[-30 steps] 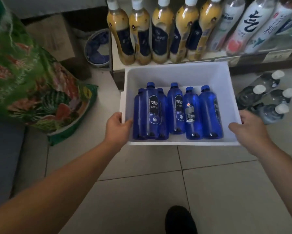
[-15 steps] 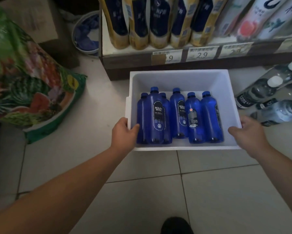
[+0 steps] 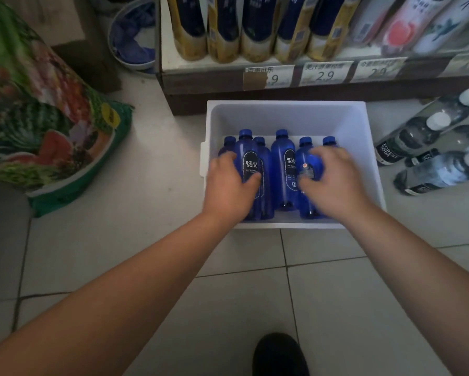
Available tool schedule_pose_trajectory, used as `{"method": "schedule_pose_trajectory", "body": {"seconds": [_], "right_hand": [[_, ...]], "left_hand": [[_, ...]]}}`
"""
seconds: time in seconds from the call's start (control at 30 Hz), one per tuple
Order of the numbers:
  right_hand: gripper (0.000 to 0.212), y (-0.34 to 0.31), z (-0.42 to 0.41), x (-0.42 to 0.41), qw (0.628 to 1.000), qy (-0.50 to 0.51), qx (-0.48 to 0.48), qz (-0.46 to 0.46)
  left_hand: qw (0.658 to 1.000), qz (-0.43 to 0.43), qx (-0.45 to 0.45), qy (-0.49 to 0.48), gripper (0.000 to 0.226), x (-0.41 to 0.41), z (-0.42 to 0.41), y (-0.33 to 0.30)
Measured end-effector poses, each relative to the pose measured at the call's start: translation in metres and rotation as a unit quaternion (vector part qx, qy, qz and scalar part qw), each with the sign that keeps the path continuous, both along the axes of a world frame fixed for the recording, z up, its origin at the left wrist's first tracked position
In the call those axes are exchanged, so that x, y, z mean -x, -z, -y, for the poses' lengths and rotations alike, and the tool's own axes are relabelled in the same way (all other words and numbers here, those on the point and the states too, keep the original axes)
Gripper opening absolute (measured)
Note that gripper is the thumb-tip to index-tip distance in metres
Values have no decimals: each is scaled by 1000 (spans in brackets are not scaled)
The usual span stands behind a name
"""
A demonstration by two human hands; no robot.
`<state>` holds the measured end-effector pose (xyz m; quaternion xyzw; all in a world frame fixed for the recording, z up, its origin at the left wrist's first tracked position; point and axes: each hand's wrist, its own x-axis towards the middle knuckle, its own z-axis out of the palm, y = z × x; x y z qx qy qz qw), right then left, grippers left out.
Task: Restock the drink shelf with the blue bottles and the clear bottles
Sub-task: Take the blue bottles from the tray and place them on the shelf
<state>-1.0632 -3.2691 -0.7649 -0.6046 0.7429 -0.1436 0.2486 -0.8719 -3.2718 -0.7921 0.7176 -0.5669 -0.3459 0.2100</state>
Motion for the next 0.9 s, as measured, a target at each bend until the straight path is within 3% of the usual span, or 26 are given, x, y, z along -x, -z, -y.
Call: {"method": "schedule_pose_trajectory", "body": {"seconds": [0.13,0.2,0.3,0.4,0.53,0.7,0.9], "right_hand": [[45,13,15,-49,977,-16,-169,127],[30,25,14,-59,971,-6,-190,147],[27,34,8,-62,962,13,-197,187],[33,36,3,-55,946,33,-187,264],[64,18,-6,-48,913,59,-156,371],[59,-37,-29,-38,923,27,-91,373],[83,-105,-12,-30,949,-22,47,310]], "left_hand": [[988,0,-155,-19,72,14,19,17],[982,-16,-182,-45,69,12,22,25],[982,-26,-178,-53,56,10,20,30],[982,-65,-166,-64,47,6,17,26],[984,-100,-136,-59,47,3,12,5],[986,-152,-62,-25,43,9,-13,-56],[972,-232,17,-24,60,9,2,-126]]}}
